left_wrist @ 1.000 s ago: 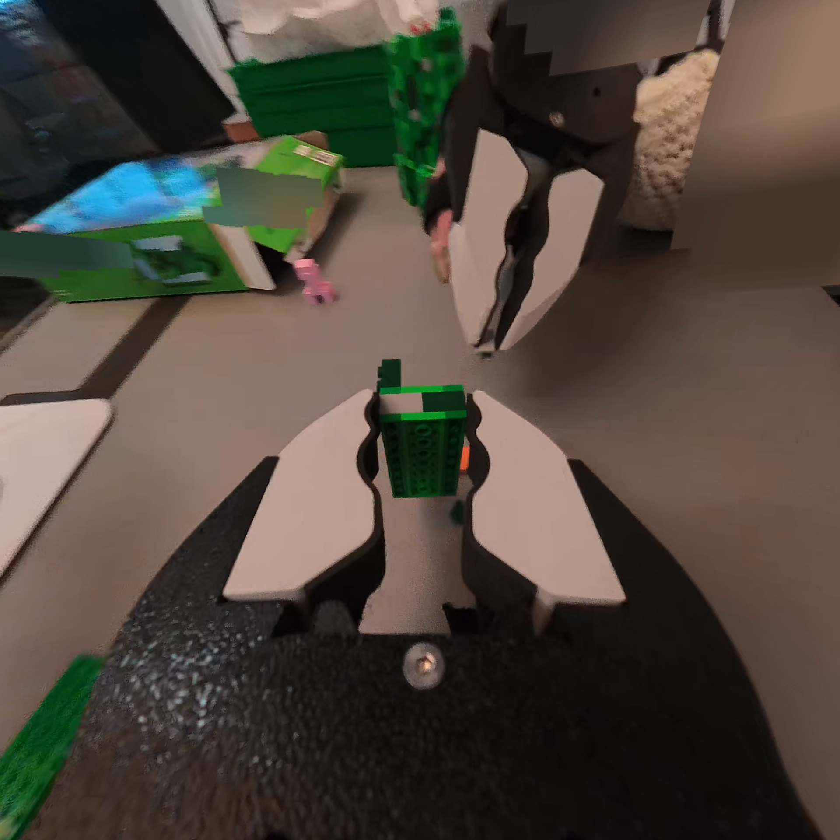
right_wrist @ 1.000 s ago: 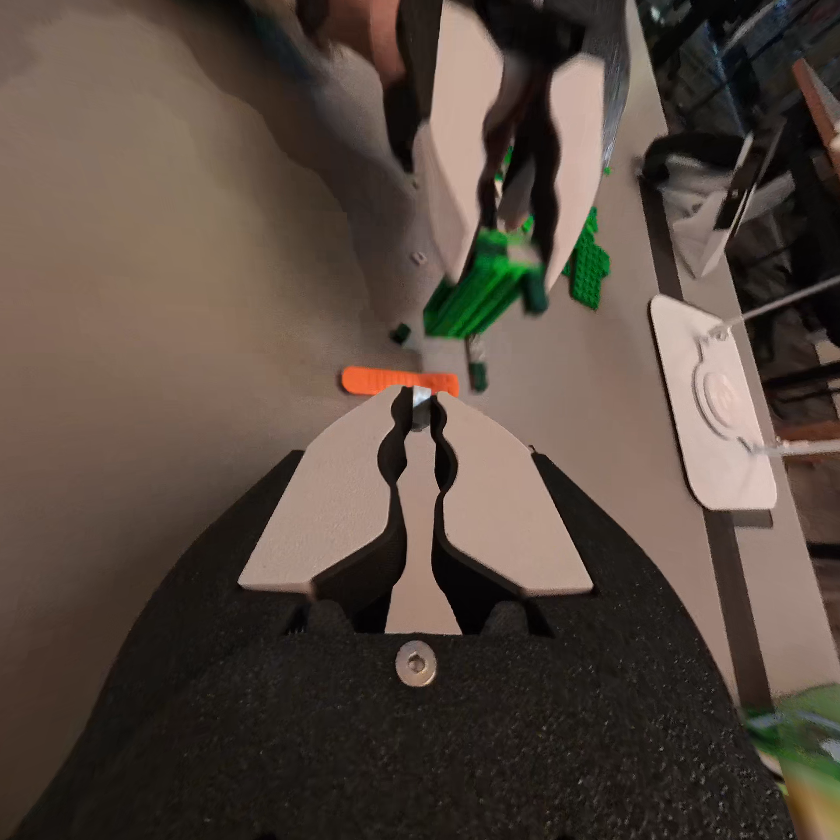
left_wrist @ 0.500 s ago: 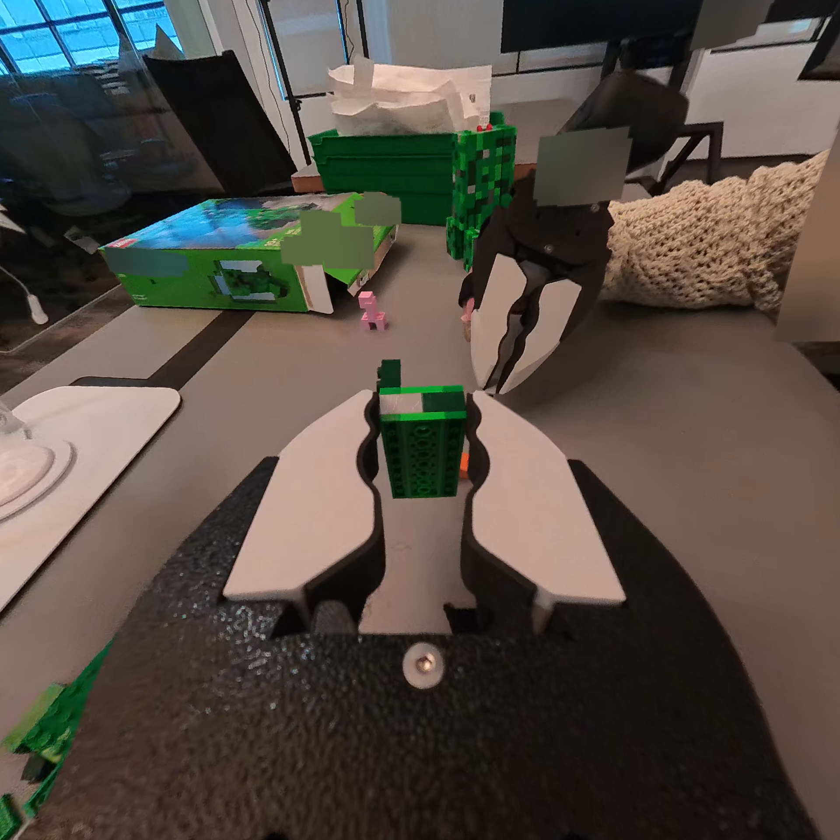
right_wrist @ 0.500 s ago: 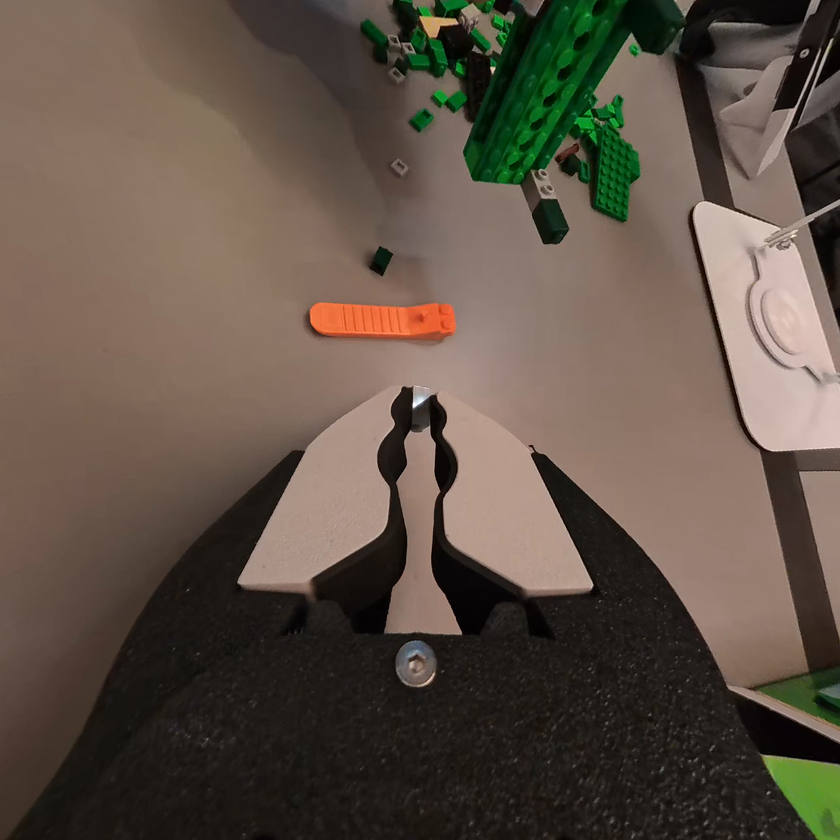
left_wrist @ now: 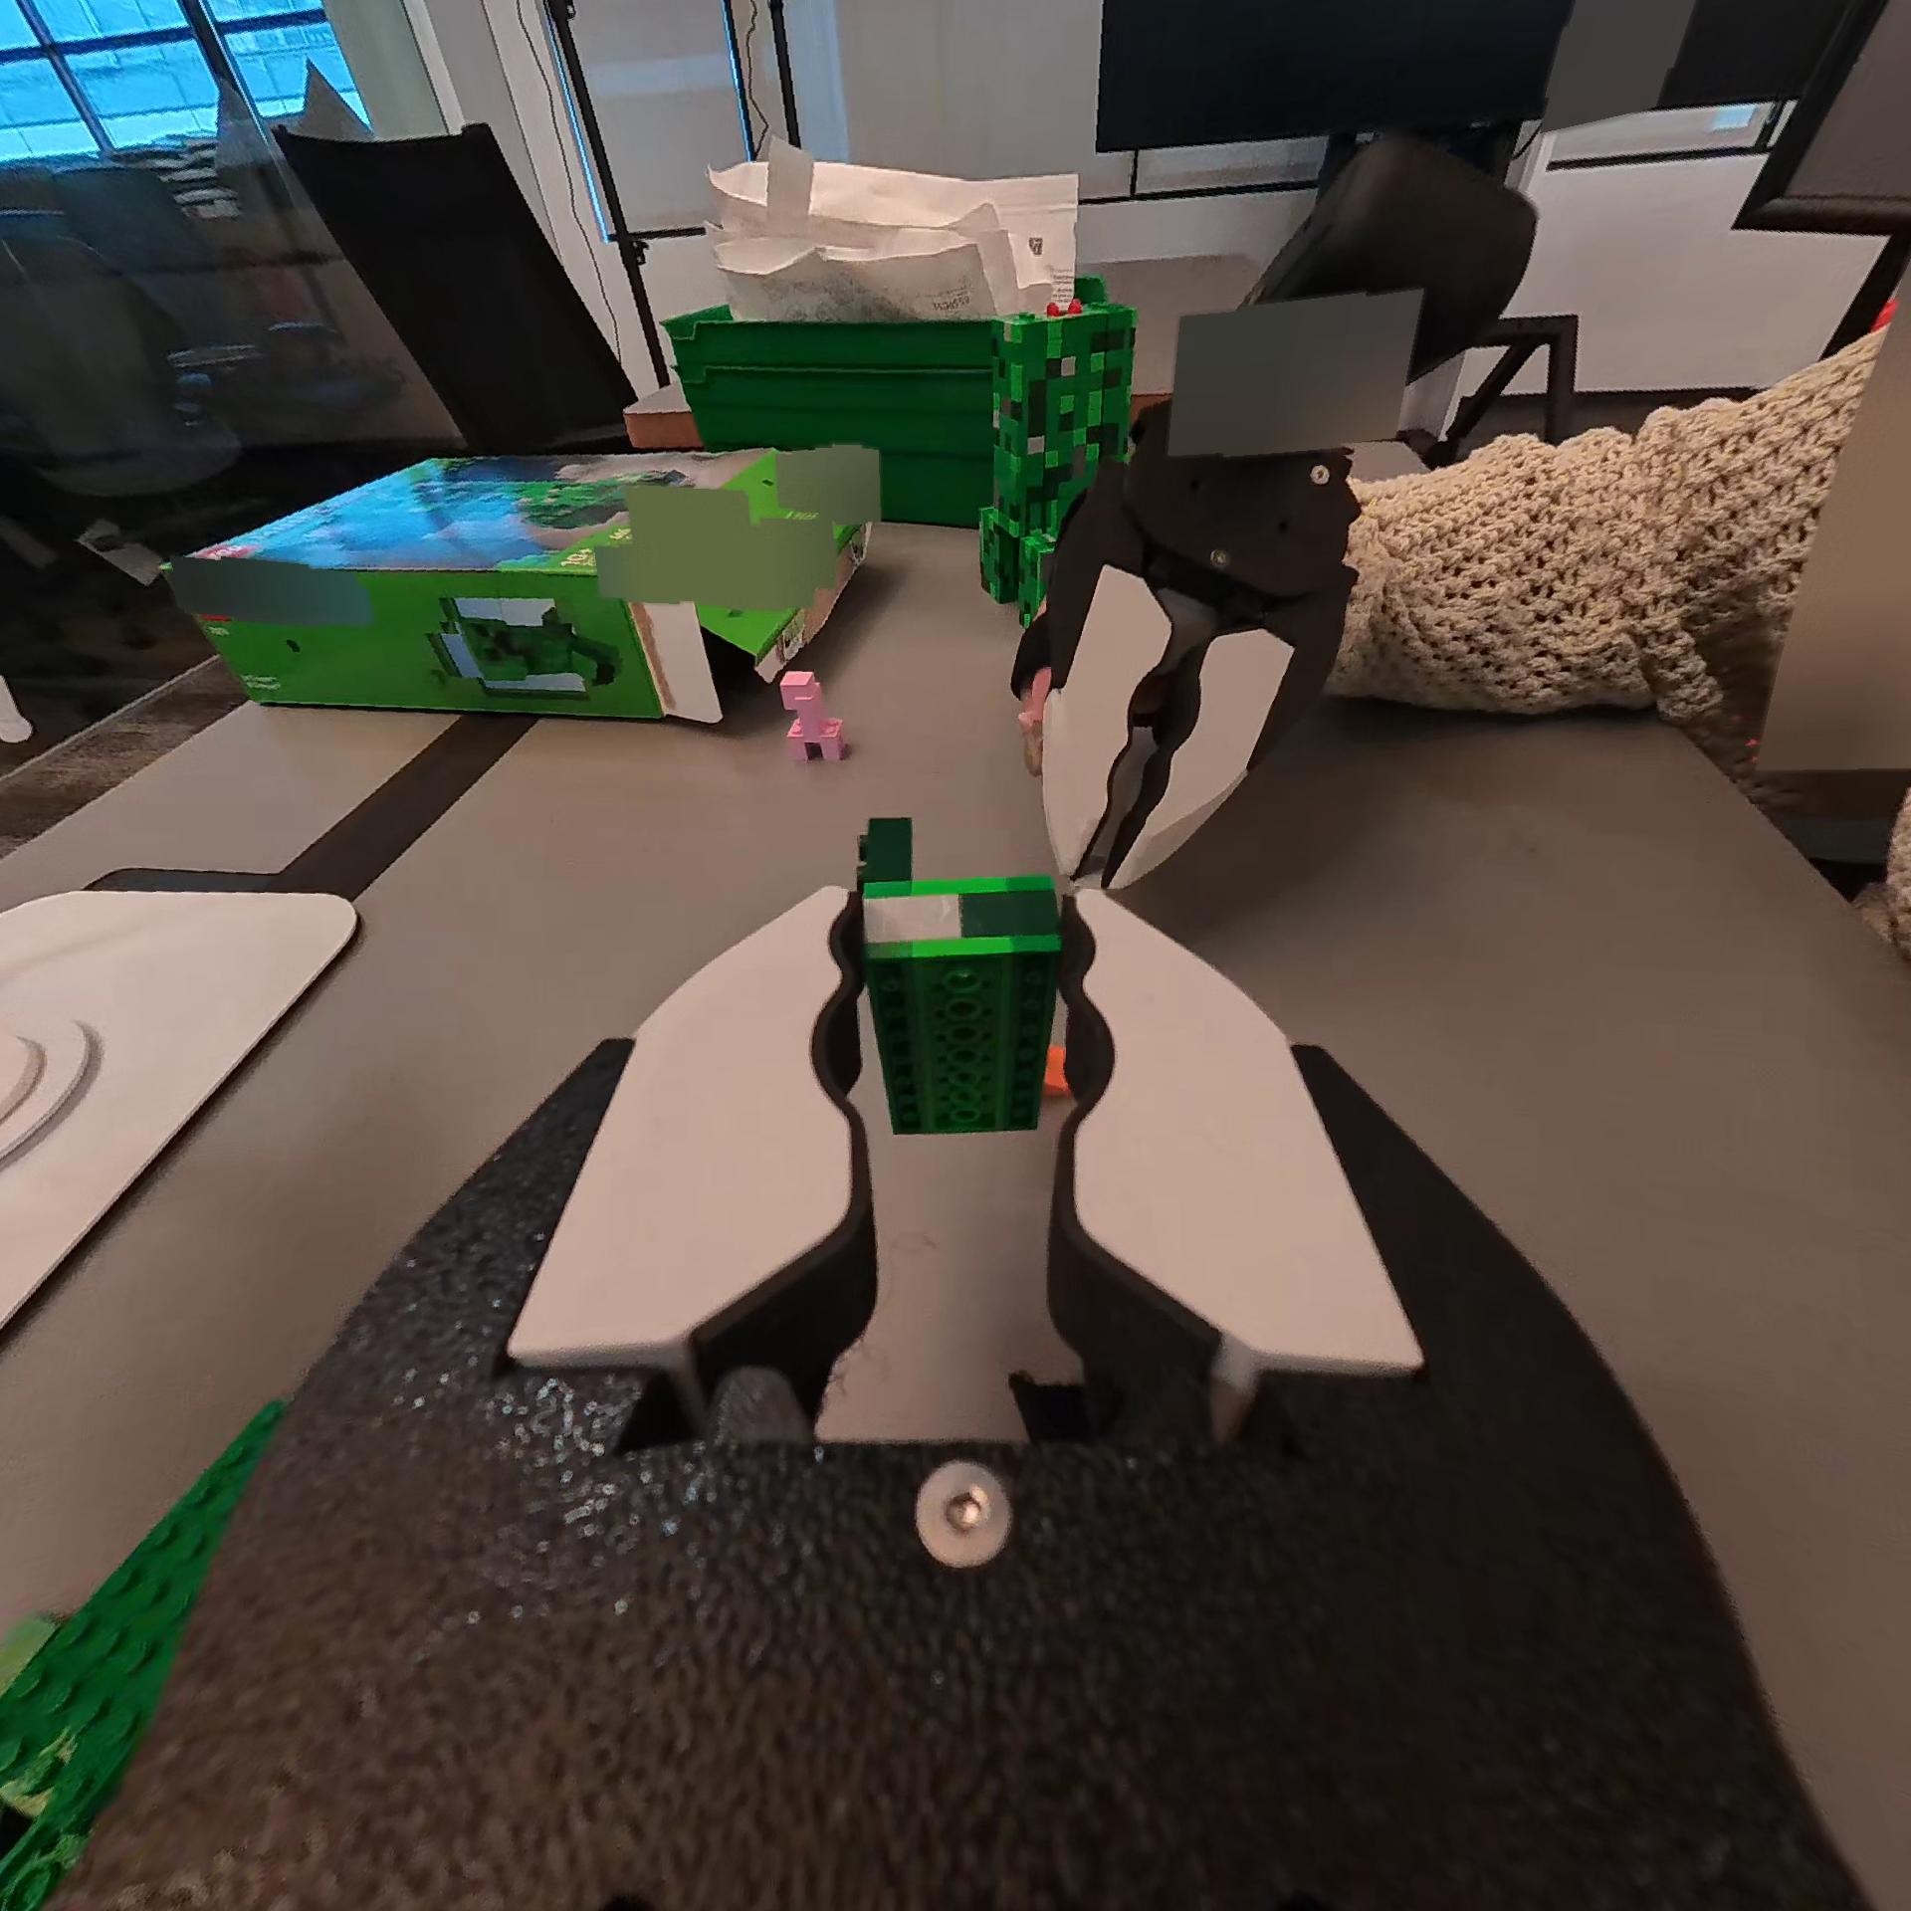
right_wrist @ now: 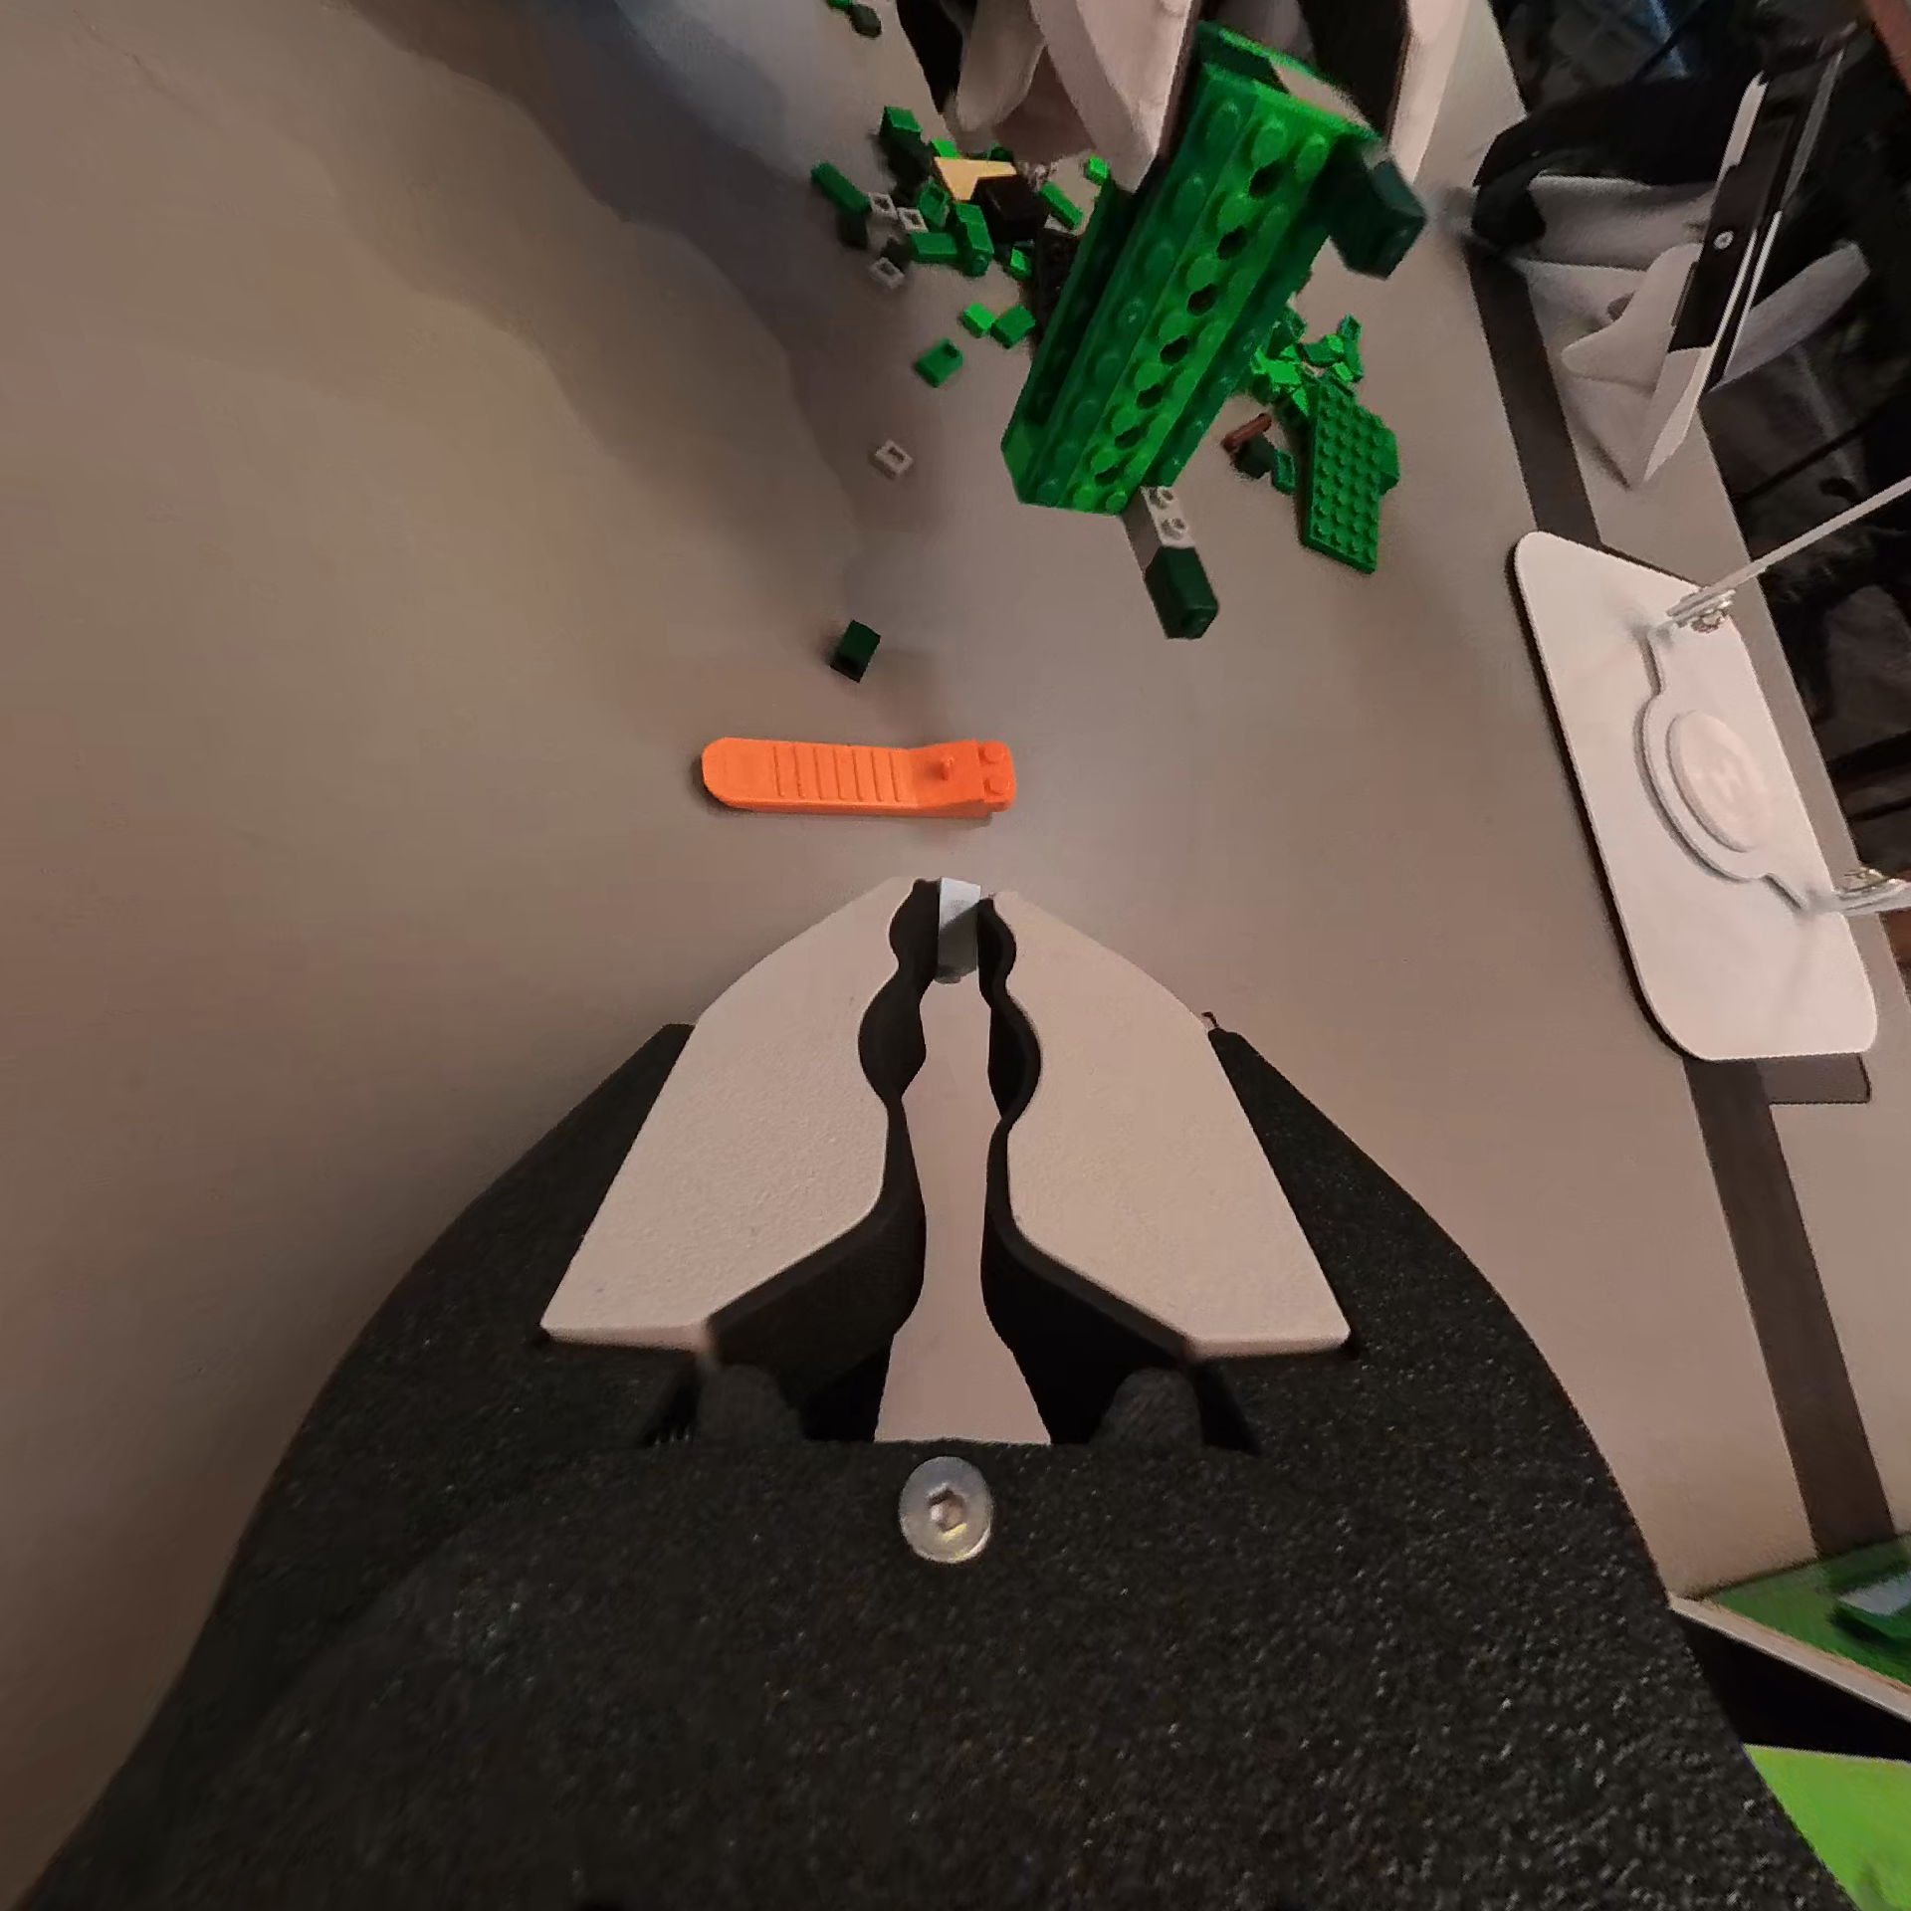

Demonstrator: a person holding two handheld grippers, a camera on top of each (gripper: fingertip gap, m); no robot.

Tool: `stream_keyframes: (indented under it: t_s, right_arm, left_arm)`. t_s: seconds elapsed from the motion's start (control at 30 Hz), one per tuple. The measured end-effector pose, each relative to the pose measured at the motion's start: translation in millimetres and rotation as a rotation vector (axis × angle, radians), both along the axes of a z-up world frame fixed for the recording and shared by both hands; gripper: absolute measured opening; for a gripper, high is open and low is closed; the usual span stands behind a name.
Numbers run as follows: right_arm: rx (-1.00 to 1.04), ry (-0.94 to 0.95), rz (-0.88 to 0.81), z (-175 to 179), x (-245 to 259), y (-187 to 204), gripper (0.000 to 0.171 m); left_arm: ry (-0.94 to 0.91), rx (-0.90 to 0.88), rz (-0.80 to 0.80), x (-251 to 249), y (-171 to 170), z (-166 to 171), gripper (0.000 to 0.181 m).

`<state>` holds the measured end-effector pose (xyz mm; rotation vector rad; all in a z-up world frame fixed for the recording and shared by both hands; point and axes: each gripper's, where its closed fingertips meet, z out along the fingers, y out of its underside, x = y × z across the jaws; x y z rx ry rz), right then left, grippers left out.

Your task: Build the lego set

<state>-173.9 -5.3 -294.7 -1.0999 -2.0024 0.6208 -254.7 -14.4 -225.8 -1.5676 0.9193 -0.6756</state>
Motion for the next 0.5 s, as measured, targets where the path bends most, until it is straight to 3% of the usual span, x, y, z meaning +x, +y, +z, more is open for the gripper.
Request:
stream_keyframes:
  t_s: [0.3, 0.5]
  right_arm:
    - [-0.002, 0.169, -0.033, 39.9, -9.3, -5.8, 0.007]
    - [-0.007, 0.118, 0.001, 32.1, -6.9, -10.3, 0.007]
  left_arm:
    - [0.091, -0.037, -0.07, 42.8, -17.8, -14.1, 0.036]
    - [0.149, -0.1, -0.099, 70.0, -30.1, -30.3, 0.036]
